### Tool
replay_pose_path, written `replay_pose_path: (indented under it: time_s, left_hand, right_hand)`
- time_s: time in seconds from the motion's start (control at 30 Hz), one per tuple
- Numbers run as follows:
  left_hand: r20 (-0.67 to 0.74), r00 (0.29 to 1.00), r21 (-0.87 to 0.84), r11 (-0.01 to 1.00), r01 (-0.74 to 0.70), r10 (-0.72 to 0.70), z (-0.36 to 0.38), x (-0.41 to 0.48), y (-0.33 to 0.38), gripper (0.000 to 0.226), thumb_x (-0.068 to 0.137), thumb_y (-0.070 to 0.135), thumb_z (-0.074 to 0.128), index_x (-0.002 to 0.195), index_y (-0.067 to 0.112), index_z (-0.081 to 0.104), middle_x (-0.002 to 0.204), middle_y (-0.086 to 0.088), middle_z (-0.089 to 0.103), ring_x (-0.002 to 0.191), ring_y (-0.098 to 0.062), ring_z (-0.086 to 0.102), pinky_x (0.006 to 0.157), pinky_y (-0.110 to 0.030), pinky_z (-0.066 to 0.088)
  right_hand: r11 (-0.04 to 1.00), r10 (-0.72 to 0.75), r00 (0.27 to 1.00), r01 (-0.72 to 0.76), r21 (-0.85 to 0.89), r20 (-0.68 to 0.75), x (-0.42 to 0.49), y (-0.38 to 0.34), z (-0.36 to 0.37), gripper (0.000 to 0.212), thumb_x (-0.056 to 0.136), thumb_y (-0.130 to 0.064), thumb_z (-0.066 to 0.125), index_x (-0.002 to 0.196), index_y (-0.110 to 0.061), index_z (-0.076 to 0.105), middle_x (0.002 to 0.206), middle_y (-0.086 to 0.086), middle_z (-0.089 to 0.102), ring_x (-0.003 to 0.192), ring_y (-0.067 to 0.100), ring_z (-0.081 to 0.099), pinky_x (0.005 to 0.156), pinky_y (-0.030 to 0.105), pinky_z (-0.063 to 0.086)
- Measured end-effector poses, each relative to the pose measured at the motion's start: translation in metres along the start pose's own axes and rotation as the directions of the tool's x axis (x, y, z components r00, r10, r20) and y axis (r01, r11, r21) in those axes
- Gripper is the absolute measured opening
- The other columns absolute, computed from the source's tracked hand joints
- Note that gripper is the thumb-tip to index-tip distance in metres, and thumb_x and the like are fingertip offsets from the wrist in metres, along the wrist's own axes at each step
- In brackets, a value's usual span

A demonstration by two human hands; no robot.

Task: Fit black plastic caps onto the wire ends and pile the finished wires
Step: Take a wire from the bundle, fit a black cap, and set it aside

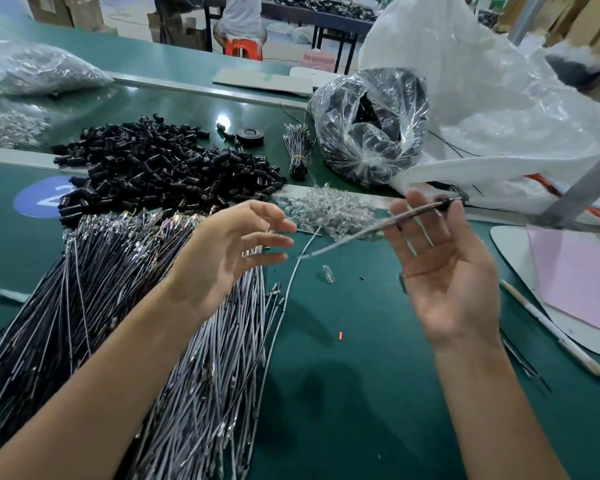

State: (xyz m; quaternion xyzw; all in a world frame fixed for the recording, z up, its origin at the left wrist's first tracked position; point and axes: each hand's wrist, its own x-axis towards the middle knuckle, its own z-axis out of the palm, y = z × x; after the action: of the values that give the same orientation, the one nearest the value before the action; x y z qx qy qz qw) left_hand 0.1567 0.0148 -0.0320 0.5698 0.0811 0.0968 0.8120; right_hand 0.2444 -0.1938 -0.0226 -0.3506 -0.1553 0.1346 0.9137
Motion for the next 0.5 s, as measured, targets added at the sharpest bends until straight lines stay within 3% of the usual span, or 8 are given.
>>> replay_pose_path:
  time_s: [0.07, 0.13, 0.2, 0.3, 0.4, 0.5]
  left_hand:
    - [0.003, 0.999, 0.077, 0.996, -0.052, 0.052, 0.005, -0.001, 0.004, 0.018, 0.085, 0.024, 0.057, 0.09, 0.011, 0.068, 0.093, -0.005, 0.07, 0.088, -0.018, 0.065, 0.083, -0.032, 0.055]
    - [0.036, 0.995, 0.149, 0.984, -0.094, 0.089, 0.016, -0.002, 0.006, 0.022, 0.085, 0.034, 0.068, 0.093, 0.013, 0.073, 0.091, -0.003, 0.071, 0.084, -0.017, 0.065, 0.079, -0.029, 0.055]
    - [0.096, 0.989, 0.195, 0.973, -0.126, 0.109, 0.028, -0.004, 0.002, 0.033, 0.076, 0.036, 0.069, 0.101, 0.014, 0.074, 0.089, -0.003, 0.073, 0.081, -0.017, 0.066, 0.078, -0.03, 0.056]
    - [0.119, 0.978, 0.203, 0.96, -0.19, 0.169, 0.037, -0.008, -0.008, 0.032, 0.076, 0.027, 0.07, 0.104, 0.012, 0.074, 0.091, -0.011, 0.075, 0.077, -0.018, 0.066, 0.076, -0.034, 0.058]
    - [0.095, 0.974, 0.201, 0.954, -0.221, 0.206, 0.031, -0.008, -0.013, 0.024, 0.075, 0.022, 0.073, 0.097, 0.014, 0.077, 0.085, -0.011, 0.074, 0.071, -0.018, 0.065, 0.071, -0.03, 0.056]
    - [0.092, 0.974, 0.19, 0.956, -0.222, 0.208, 0.024, -0.007, -0.014, 0.019, 0.072, 0.022, 0.074, 0.09, 0.017, 0.078, 0.083, -0.005, 0.075, 0.072, -0.014, 0.065, 0.067, -0.023, 0.054]
  right_hand:
    - [0.999, 0.018, 0.999, -0.017, -0.034, 0.031, -0.002, -0.002, -0.001, 0.018, 0.089, -0.024, 0.054, 0.099, -0.011, 0.061, 0.075, 0.002, 0.071, 0.061, 0.012, 0.067, 0.056, 0.024, 0.054]
    - [0.982, 0.047, 0.994, -0.029, -0.185, 0.095, -0.004, 0.002, 0.001, 0.023, 0.087, -0.023, 0.058, 0.105, -0.009, 0.06, 0.066, 0.001, 0.065, 0.048, 0.006, 0.055, 0.047, 0.017, 0.046]
    - [0.924, 0.093, 0.984, -0.028, -0.382, 0.153, -0.008, 0.01, 0.005, 0.032, 0.082, -0.024, 0.066, 0.111, -0.01, 0.06, 0.064, 0.004, 0.065, 0.046, 0.008, 0.053, 0.047, 0.017, 0.045]
    - [0.82, 0.163, 0.958, 0.001, -0.573, 0.236, -0.014, 0.024, 0.012, 0.04, 0.08, -0.018, 0.07, 0.118, -0.013, 0.058, 0.066, 0.006, 0.068, 0.047, 0.012, 0.055, 0.049, 0.02, 0.046]
    - [0.78, 0.199, 0.948, 0.0, -0.626, 0.248, -0.018, 0.028, 0.016, 0.039, 0.083, -0.01, 0.068, 0.12, -0.012, 0.054, 0.067, 0.006, 0.068, 0.049, 0.011, 0.053, 0.05, 0.019, 0.044]
    - [0.768, 0.22, 0.946, -0.017, -0.64, 0.239, -0.019, 0.027, 0.019, 0.044, 0.08, -0.014, 0.068, 0.122, -0.01, 0.053, 0.066, 0.006, 0.068, 0.049, 0.012, 0.05, 0.05, 0.019, 0.043]
